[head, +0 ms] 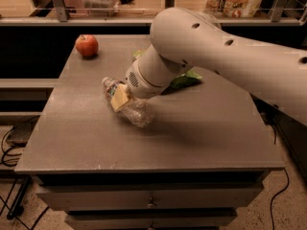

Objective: Pick water bottle

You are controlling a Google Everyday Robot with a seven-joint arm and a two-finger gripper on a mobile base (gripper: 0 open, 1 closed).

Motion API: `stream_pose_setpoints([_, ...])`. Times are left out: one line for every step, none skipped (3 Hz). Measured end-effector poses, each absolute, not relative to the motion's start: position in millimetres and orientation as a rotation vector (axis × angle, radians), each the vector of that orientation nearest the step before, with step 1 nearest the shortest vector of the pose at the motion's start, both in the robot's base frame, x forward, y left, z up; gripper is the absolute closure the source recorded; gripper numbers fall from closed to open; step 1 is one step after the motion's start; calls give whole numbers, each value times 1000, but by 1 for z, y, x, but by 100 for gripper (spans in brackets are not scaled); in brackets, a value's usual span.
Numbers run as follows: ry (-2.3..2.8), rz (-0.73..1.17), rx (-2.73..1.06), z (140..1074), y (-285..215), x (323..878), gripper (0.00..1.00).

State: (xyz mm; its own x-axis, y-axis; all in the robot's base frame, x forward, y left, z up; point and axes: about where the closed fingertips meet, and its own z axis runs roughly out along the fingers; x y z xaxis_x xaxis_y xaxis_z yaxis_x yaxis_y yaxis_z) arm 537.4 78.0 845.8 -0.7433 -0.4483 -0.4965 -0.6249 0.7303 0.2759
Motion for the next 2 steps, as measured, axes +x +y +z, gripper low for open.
stream_pose_setpoints([2481, 561, -857, 868, 76, 540, 88])
stream_pose_setpoints([2388, 571, -882, 903, 64, 548, 100])
